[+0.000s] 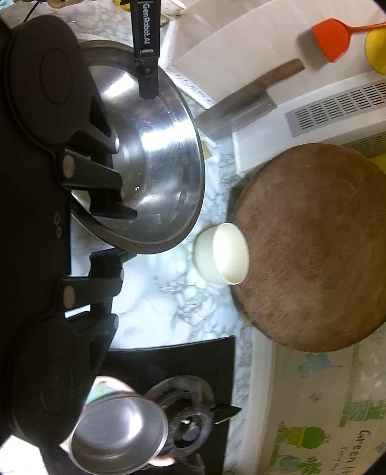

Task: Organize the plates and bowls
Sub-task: 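Carry the steel bowl toward the stove and set it on the counter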

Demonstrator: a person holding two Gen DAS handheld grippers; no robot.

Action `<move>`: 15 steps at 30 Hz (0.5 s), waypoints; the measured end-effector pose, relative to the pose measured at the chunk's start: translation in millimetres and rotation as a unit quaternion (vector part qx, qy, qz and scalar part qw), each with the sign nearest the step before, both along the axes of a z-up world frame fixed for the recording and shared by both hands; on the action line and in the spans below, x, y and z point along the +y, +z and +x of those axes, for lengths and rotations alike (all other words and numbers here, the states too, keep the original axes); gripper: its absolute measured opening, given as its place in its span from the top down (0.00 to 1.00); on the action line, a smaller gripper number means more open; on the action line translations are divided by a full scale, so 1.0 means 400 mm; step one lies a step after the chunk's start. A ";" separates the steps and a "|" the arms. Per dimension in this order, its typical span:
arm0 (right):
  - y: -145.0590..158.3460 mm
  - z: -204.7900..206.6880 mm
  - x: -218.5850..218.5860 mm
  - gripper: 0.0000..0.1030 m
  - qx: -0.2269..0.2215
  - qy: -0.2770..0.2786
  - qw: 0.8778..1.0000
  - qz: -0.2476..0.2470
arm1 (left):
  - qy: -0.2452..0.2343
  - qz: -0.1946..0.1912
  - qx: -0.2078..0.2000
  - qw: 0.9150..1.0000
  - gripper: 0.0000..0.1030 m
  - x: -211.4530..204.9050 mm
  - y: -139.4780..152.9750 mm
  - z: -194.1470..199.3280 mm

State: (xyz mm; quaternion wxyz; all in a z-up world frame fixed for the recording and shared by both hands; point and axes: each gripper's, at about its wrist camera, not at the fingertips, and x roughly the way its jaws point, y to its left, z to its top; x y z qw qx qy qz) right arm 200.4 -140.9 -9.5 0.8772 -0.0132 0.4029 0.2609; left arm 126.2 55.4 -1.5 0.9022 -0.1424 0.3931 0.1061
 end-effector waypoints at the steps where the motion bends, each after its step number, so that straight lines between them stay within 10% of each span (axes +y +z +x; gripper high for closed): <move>1: -0.008 -0.009 -0.002 0.78 -0.003 0.003 1.000 -0.006 | 0.000 0.001 -0.001 1.000 0.78 -0.006 -0.007 -0.006; 15: -0.103 -0.063 -0.042 0.78 -0.018 0.014 0.999 -0.040 | 0.001 -0.014 0.037 0.999 0.78 -0.052 -0.150 -0.062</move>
